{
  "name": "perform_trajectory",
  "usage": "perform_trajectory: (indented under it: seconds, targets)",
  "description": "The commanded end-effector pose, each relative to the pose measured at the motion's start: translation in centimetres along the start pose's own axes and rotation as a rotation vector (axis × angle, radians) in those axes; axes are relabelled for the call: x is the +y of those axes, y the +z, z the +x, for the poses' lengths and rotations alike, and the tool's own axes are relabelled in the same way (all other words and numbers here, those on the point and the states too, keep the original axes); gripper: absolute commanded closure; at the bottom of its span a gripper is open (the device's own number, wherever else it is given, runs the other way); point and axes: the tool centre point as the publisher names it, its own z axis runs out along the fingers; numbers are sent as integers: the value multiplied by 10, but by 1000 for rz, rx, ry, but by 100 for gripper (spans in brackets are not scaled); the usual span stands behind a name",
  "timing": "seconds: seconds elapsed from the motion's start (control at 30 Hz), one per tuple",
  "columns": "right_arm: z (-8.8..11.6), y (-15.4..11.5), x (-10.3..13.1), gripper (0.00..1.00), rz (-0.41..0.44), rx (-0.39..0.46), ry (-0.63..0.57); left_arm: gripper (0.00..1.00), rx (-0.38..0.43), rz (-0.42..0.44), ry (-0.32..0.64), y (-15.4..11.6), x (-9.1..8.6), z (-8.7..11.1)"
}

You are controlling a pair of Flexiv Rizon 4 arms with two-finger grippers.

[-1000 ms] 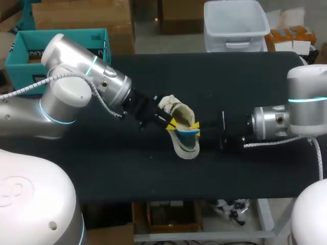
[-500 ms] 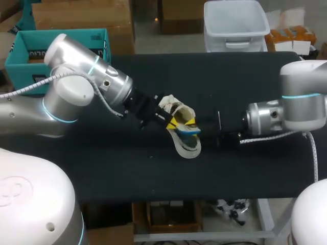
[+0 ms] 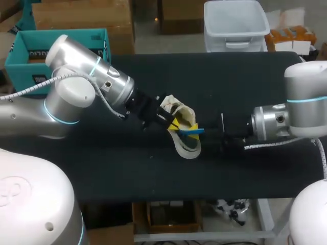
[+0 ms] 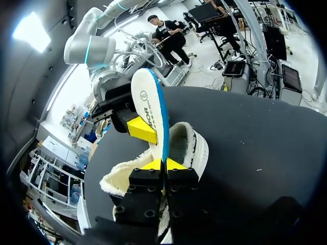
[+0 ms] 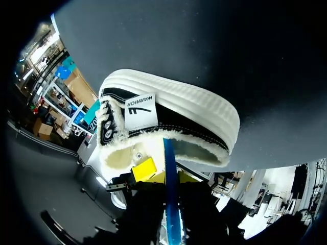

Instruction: Open the shoe tongue, take the insole out of the shoe, put the insole back into the shoe, and pack the shoe into the shoebox

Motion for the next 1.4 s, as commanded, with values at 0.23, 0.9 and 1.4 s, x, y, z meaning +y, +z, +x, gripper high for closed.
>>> perform_trajectory:
  seconds: [0.23, 0.9, 1.4]
  targets:
    - [-3, -3, 8, 100, 15, 9, -17, 63, -3, 32, 32, 1, -22, 3]
    - [4, 6, 9, 100, -31, -10, -41, 100, 2, -7, 47, 22, -21, 2]
    - [10, 22, 26, 100, -49, -33, -65, 100, 6, -59, 25, 16, -1, 10]
